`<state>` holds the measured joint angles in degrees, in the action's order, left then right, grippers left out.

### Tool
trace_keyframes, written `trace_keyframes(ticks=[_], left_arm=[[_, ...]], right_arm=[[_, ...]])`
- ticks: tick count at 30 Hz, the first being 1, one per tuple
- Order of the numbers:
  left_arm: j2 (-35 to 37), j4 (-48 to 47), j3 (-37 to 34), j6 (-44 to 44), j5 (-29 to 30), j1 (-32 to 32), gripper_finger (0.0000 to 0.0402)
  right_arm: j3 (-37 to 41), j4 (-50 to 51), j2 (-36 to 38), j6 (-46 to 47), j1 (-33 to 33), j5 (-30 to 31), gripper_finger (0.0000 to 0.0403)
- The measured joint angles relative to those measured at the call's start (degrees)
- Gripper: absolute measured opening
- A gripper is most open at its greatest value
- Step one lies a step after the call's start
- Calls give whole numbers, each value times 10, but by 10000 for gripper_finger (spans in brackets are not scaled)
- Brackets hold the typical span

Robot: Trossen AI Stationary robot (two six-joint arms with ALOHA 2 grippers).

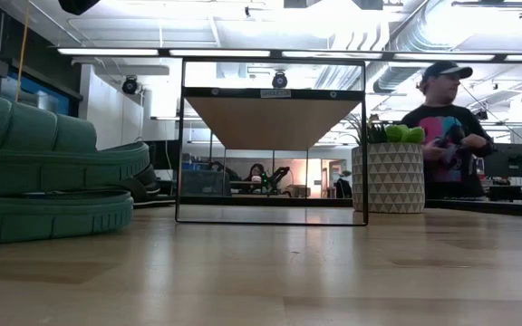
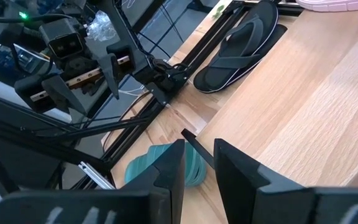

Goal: Pick and place slippers onto the shelf
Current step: Put the green pair of slippers on the shelf

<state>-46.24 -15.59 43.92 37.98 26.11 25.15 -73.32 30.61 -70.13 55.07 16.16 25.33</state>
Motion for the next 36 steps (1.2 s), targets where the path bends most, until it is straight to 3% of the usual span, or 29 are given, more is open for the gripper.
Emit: trace_keyframes(ticks=[7, 13, 30, 36], left_arm=[[-5, 1, 0, 20, -49, 3, 236], [-38, 1, 0, 62, -54, 51, 236], [-81, 0, 0, 189, 92, 196, 236], [-88, 1, 0, 248, 122, 219, 237]], right_arm=[[0, 0, 0, 1, 0, -16, 73], [0, 0, 0, 4, 0, -16, 73], [0, 1, 0, 15, 39, 26, 73], [0, 3, 0, 16, 62, 25, 73]])
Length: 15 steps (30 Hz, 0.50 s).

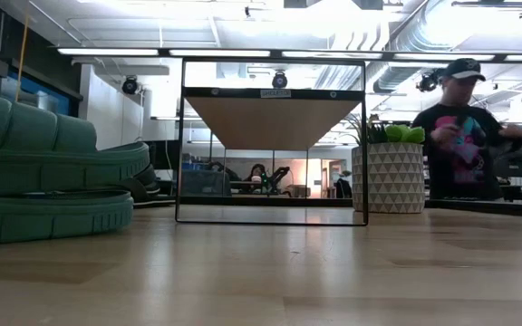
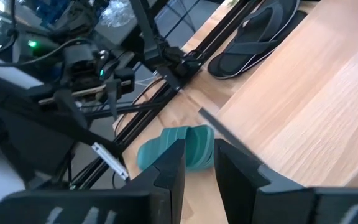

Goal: Pick and place slippers onto the shelf
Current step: Put the green pair of slippers on the shelf

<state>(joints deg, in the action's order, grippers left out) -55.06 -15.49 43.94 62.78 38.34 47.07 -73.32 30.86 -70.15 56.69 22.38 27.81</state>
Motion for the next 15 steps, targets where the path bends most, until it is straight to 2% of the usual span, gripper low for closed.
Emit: trace_keyframes(ticks=[4, 8, 15], left_arm=[[-12, 7, 0, 15, -17, -1, 237], [-33, 8, 0, 39, -38, -2, 237], [-85, 52, 0, 53, -64, -2, 237]], right_arm=[[0, 2, 0, -8, 19, -2, 73], [0, 2, 0, -12, 42, 23, 73], [0, 7, 0, -12, 67, 41, 73]])
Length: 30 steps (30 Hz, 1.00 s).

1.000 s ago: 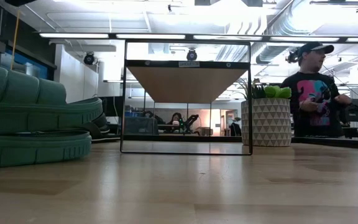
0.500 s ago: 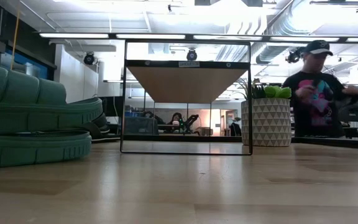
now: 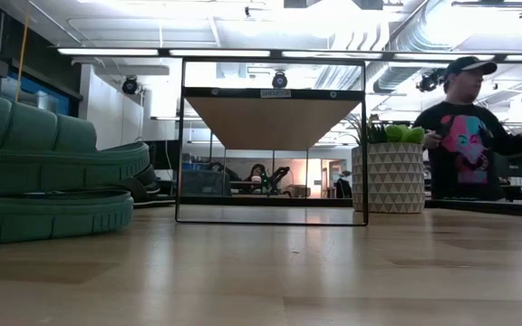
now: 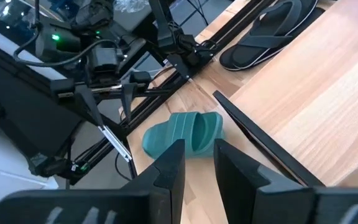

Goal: Pick and place slippers onto the shelf
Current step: Put the green pair of slippers on the shelf

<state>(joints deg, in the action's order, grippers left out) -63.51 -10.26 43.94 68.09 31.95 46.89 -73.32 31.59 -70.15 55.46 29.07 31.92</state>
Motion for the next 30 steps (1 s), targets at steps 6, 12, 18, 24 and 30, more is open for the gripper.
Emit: trace_keyframes(ticks=[6, 12, 18, 24, 30], left_arm=[[-22, 34, 0, 2, -22, 0, 237], [-24, 38, 0, 13, -40, 7, 237], [-24, 38, 0, 45, -34, 35, 237], [-24, 36, 0, 68, 24, 64, 237], [-25, 32, 0, 78, 33, 73, 237]], right_arm=[[0, 5, 0, 2, 0, -6, 73], [0, 14, 0, 0, 4, -6, 73], [0, 23, 0, 0, 4, -6, 73], [0, 29, 0, -2, 4, -6, 73], [0, 30, 0, -3, 4, -6, 73]])
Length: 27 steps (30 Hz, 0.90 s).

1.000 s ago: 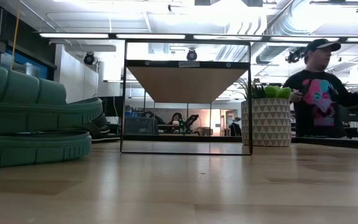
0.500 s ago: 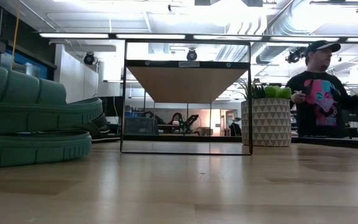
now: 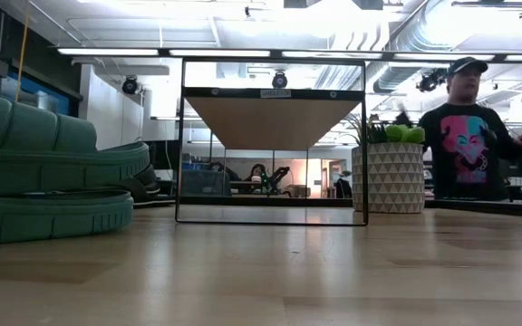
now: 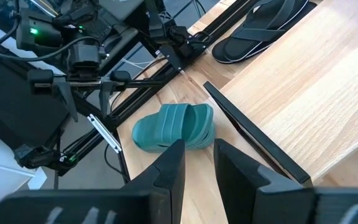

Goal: Pick and place slippers onto the shelf
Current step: Put the green pair of slippers on the shelf

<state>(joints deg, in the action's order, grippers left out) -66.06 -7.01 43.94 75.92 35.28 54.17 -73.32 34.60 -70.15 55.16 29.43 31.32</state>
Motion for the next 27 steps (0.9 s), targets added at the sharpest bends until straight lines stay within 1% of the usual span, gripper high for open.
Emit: trace_keyframes(ticks=[6, 13, 19, 27], left_arm=[[-21, -1, 0, 9, -12, -2, 237], [-59, 49, 0, 15, -40, -2, 237], [-82, 65, 0, 41, -52, -2, 237], [-85, 70, 0, 41, -46, -2, 237]], right_arm=[[0, 0, 0, 0, 0, 0, 73], [0, 1, 0, 1, 0, 1, 73], [0, 1, 0, 0, 0, 2, 73], [0, 2, 0, -1, 0, 1, 73]])
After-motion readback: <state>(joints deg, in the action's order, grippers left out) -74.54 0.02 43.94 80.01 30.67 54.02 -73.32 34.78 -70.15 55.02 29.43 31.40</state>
